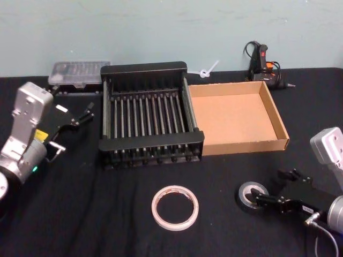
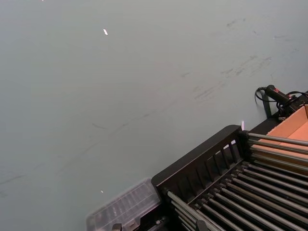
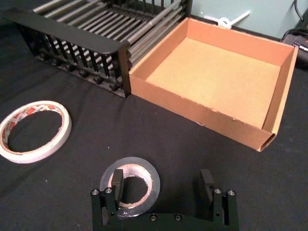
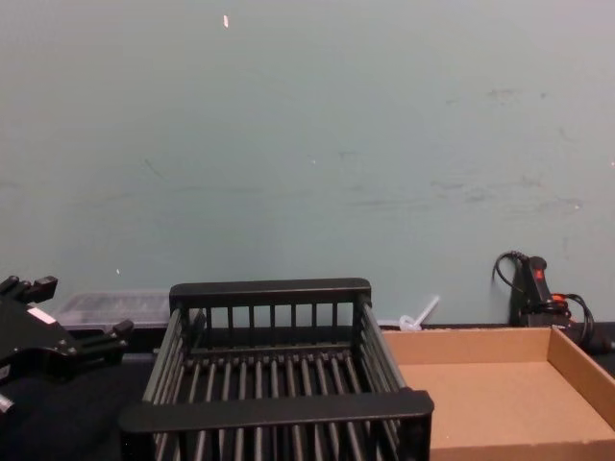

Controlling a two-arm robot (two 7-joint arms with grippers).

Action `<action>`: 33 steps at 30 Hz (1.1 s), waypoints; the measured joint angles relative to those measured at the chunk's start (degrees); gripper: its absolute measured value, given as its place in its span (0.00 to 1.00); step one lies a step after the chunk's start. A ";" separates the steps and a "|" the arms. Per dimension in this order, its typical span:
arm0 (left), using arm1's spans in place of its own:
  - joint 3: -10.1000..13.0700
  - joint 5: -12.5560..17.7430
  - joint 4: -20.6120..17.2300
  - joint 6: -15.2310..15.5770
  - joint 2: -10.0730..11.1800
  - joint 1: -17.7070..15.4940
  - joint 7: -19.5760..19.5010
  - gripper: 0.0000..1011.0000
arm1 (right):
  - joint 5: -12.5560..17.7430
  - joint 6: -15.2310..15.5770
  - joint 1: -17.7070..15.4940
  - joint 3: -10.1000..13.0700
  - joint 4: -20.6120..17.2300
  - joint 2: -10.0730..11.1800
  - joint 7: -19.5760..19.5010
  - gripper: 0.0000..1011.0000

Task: Pick up the white tape and place it into the black box , Pick up the silver tape and place it into the brown box.

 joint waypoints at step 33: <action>0.00 0.00 0.00 0.00 0.00 0.00 0.00 0.99 | -2.91 1.51 2.51 -0.78 3.47 -2.89 1.41 0.99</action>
